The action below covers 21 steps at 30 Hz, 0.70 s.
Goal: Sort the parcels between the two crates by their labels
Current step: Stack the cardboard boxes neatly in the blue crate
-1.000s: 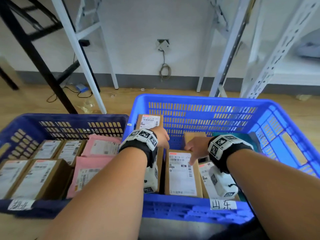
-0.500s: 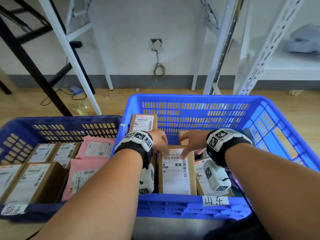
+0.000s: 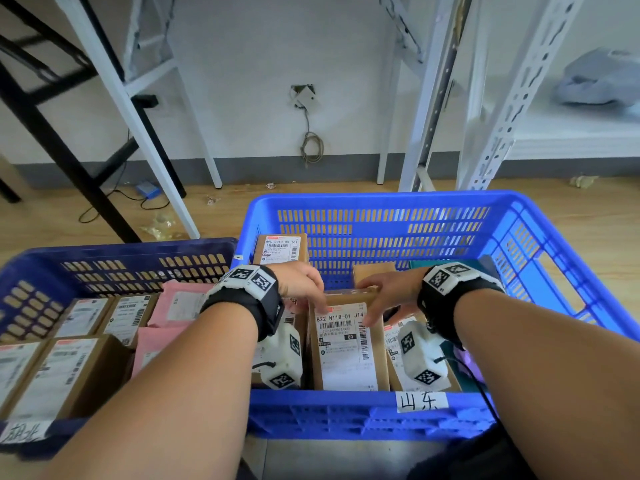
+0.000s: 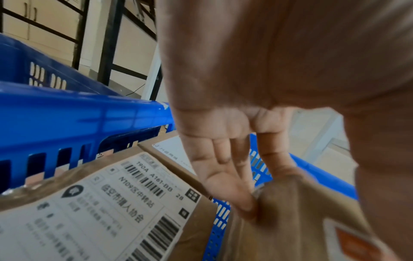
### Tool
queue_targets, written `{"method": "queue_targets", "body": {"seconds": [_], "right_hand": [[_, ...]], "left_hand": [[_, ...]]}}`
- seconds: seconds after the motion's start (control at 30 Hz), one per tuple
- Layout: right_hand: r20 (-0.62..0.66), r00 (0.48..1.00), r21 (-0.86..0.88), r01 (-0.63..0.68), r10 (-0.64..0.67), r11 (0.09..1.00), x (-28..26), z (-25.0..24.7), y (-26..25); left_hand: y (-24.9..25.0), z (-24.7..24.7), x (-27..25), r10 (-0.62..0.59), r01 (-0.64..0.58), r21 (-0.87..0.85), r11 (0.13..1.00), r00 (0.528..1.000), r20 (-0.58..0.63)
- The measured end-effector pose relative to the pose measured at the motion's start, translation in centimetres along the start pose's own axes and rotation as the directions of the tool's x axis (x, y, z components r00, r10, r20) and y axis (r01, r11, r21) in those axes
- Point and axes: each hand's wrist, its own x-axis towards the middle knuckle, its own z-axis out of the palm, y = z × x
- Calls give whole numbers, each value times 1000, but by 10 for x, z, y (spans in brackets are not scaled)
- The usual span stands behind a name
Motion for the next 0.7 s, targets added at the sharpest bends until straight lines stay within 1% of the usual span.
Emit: {"method": "queue_targets", "body": {"seconds": [0.1,0.17,0.27,0.33,0.4,0.47,0.63,0.7], "right_hand": [[-14,997,175,73,-72,982,-4,-10,1],[-41,990,296,144,-138,944,-12,-17,-4],[-92,966,431,256,-240,865,-23,-27,-8],[-135,958,496,287,-253,820,-28,-31,-9],[-179,953,554,302,-243,776,-31,-34,-8],[-202,950,589,312,-238,746,-32,-36,-5],[-216,946,604,324,-242,728,-34,-38,-2],[-212,949,610,316,-235,726,-34,-39,-1]], "left_hand": [[-2,-6,-4,1,-2,-140,990,1000,-10],[-4,-9,-6,19,-28,-249,968,999,-40],[-5,-11,-4,51,-90,-461,883,994,-98],[-3,-11,-7,88,-136,-544,828,990,-114],[0,-9,-10,125,-168,-559,812,985,-116],[2,-7,-10,143,-184,-552,814,983,-117],[2,-4,-7,98,-112,-512,851,994,-55],[2,-3,-6,82,-97,-500,860,995,-52]]}}
